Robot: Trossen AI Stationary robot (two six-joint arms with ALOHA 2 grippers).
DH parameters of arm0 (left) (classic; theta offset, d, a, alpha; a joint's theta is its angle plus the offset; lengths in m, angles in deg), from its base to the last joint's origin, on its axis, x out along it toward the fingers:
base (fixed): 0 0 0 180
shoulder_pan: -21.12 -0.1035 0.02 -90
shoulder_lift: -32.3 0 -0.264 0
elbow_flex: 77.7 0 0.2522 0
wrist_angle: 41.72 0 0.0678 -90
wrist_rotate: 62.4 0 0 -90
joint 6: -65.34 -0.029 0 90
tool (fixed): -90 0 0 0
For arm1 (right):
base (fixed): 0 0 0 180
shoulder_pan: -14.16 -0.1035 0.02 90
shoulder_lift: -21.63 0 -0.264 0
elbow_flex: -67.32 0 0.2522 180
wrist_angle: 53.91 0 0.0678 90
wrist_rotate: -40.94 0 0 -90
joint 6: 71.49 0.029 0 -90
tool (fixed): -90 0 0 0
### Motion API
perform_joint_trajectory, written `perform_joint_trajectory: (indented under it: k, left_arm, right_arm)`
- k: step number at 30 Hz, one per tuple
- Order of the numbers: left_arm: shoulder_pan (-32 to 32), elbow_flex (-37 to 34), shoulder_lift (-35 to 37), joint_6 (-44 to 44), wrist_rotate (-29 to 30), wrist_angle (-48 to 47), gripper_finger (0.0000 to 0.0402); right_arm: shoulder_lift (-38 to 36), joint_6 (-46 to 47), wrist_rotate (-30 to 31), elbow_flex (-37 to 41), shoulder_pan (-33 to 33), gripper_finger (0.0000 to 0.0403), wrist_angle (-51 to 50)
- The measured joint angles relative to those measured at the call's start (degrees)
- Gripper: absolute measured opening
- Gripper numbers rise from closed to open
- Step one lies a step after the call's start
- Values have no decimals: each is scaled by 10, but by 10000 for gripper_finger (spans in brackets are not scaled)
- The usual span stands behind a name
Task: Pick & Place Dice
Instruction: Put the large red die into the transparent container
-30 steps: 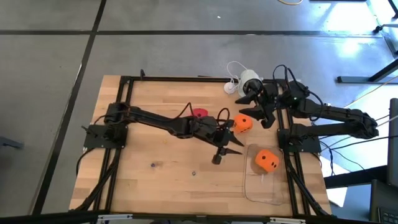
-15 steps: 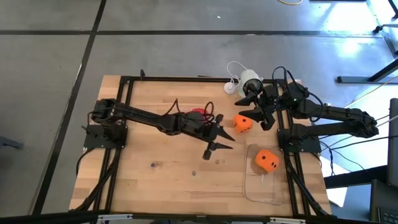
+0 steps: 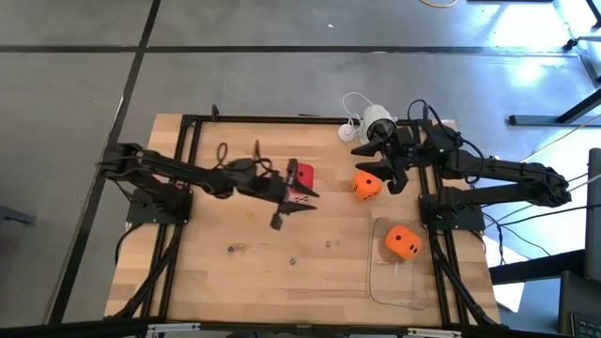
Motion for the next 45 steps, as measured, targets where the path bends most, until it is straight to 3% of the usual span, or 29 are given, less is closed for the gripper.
perform_joint_trajectory:
  k: [4, 15, 20, 26, 33, 45]
  left_arm:
    - [-4, -56, 44, 7, 0, 22, 133]
    - [-4, -190, 141, 14, 115, 22, 132]
    - [-4, -228, 164, 17, 133, 23, 130]
    - [-4, -237, 165, 35, 156, 0, 140]
    - [-3, -237, 164, 44, 205, -47, 178]
    - [-2, -237, 164, 68, 208, -59, 228]
  right_arm:
    - [13, -2, 32, 0, 0, 208, 0]
    - [87, -4, 66, 0, -12, 208, 8]
    - [117, -4, 80, 0, -26, 208, 9]
    - [140, -4, 82, 0, -42, 208, 9]
    - [159, -4, 82, 0, -61, 208, -1]
    - [163, -5, 82, 0, -66, 208, -3]
